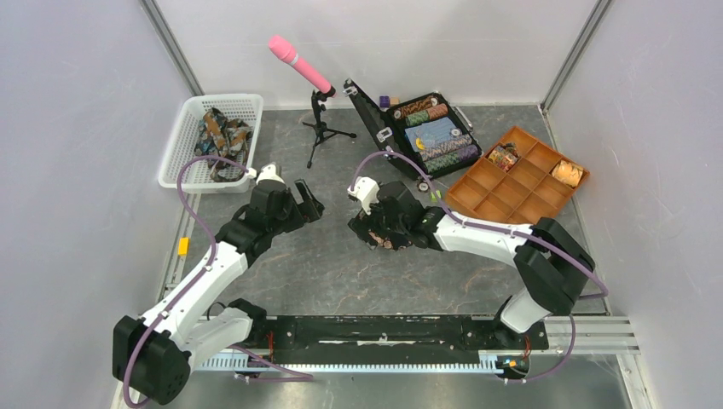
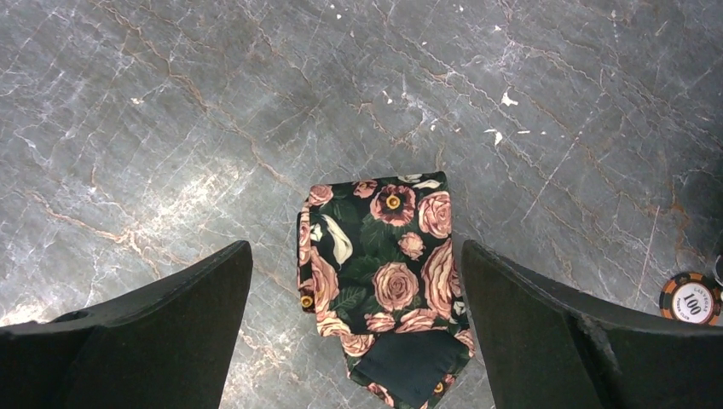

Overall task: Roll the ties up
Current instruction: Roll the tie at the center of the board.

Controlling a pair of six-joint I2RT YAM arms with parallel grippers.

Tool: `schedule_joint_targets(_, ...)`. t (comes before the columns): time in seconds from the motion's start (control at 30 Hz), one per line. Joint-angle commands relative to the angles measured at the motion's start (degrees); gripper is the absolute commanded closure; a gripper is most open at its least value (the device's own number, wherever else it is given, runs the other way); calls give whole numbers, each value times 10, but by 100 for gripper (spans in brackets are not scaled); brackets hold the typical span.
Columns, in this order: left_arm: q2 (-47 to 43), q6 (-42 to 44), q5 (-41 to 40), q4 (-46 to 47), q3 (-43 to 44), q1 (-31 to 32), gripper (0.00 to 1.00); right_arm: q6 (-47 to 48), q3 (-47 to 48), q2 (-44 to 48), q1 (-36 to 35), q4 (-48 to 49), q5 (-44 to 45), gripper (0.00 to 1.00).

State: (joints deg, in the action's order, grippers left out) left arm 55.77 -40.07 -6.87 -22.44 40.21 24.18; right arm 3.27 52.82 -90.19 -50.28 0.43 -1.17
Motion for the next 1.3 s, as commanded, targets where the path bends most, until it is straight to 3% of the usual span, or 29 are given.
schedule_joint_targets(0.0,-11,-7,15,2,-1,-7,3,19,34,-17,-6,1,25,1)
schedule_joint_targets(1.07,-25,-14,31,7,-15,-16,2,14,39,-99,-6,8,76,1)
schedule_joint_targets(1.27,-22,-13,32,6,-12,-17,2,15,37,-102,-6,9,74,17)
